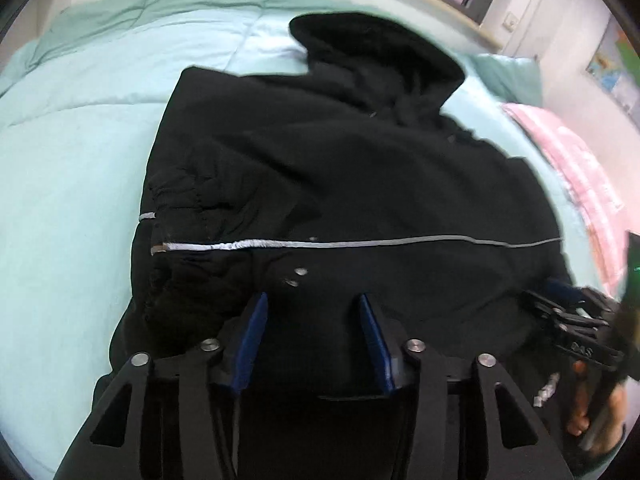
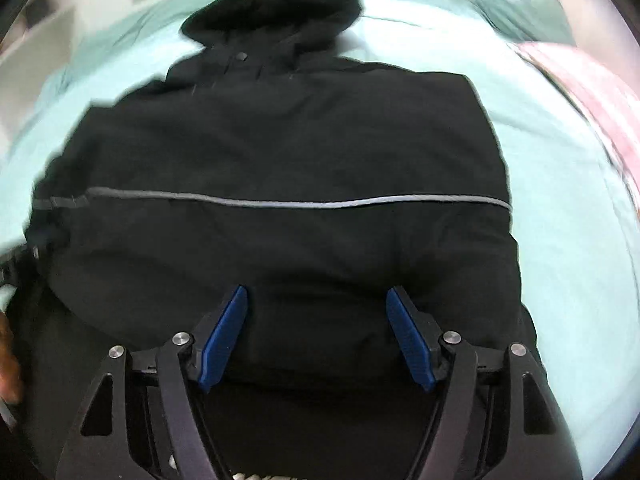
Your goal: Fold large clothes
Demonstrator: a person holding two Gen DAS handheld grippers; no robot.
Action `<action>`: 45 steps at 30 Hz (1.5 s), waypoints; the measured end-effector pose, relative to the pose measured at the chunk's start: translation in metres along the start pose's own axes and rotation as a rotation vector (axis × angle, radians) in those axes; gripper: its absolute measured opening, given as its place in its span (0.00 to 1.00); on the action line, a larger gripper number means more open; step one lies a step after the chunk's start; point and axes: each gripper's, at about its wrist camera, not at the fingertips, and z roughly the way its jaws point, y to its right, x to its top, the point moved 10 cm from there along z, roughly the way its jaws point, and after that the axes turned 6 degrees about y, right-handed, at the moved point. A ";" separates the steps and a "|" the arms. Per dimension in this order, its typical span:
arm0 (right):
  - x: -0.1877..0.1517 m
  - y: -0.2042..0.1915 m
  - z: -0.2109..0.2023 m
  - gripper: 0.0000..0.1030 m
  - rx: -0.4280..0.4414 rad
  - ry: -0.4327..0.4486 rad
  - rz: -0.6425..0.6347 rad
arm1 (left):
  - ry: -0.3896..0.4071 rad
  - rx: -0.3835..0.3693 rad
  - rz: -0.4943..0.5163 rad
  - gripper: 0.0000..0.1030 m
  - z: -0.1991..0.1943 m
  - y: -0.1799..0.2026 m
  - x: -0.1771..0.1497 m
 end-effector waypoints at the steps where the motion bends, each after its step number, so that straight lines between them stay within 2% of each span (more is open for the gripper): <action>1: 0.000 -0.001 0.000 0.72 -0.019 0.017 -0.013 | 0.001 0.015 -0.006 0.46 0.002 -0.002 0.001; 4: -0.002 -0.001 0.000 0.72 -0.045 0.029 -0.004 | 0.004 0.044 0.014 0.46 0.000 -0.002 0.004; 7: -0.001 0.000 -0.008 0.72 -0.009 -0.009 -0.005 | 0.025 0.047 0.047 0.46 -0.020 0.007 0.011; 9: 0.010 0.002 -0.022 0.72 0.011 0.003 -0.002 | 0.075 0.000 0.026 0.47 -0.042 0.012 0.024; 12: 0.047 0.004 -0.046 0.73 0.008 0.101 -0.001 | 0.136 -0.054 -0.047 0.49 -0.058 0.011 0.054; 13: 0.060 0.004 -0.048 0.76 0.003 0.128 0.000 | 0.130 -0.043 -0.056 0.50 -0.053 0.007 0.060; 15: 0.078 0.009 -0.038 0.79 -0.040 0.145 0.001 | 0.088 0.028 -0.066 0.50 -0.029 -0.010 0.070; 17: 0.088 0.018 -0.019 0.79 -0.093 0.128 0.005 | 0.036 0.046 -0.092 0.50 0.001 -0.027 0.067; 19: 0.083 0.026 0.020 0.79 -0.071 0.049 0.043 | 0.005 0.030 -0.106 0.50 0.026 -0.034 0.060; 21: 0.066 0.028 0.051 0.80 -0.047 -0.039 0.058 | 0.026 0.040 -0.047 0.50 0.029 -0.030 0.056; 24: 0.060 0.024 0.054 0.80 -0.055 -0.069 0.005 | 0.009 0.117 0.060 0.50 0.029 -0.023 0.052; 26: 0.063 0.023 0.053 0.80 -0.025 -0.112 0.007 | -0.011 0.146 0.074 0.50 0.029 -0.020 0.054; 27: 0.063 0.024 0.050 0.79 -0.008 -0.130 0.008 | -0.036 0.146 0.064 0.50 0.025 -0.017 0.056; 29: 0.063 0.026 0.037 0.79 0.031 -0.179 0.013 | -0.076 0.093 0.032 0.50 0.011 -0.011 0.063; 31: 0.062 0.033 0.013 0.79 0.054 -0.250 0.033 | -0.078 0.051 0.035 0.50 -0.012 0.002 0.074; 33: 0.068 0.041 -0.013 0.79 0.058 -0.271 0.052 | -0.072 0.044 0.066 0.50 -0.043 0.008 0.089; 36: 0.083 0.057 -0.062 0.79 0.096 -0.254 0.134 | -0.048 0.043 0.096 0.50 -0.082 0.020 0.115; 40: 0.111 0.083 -0.104 0.80 0.131 -0.218 0.297 | -0.013 -0.013 0.092 0.50 -0.121 0.037 0.156; 43: 0.139 0.096 -0.120 0.80 0.141 -0.164 0.360 | 0.026 -0.024 0.105 0.50 -0.140 0.038 0.182; 45: 0.159 0.101 -0.121 0.80 0.149 -0.141 0.371 | 0.050 -0.015 0.111 0.50 -0.140 0.040 0.203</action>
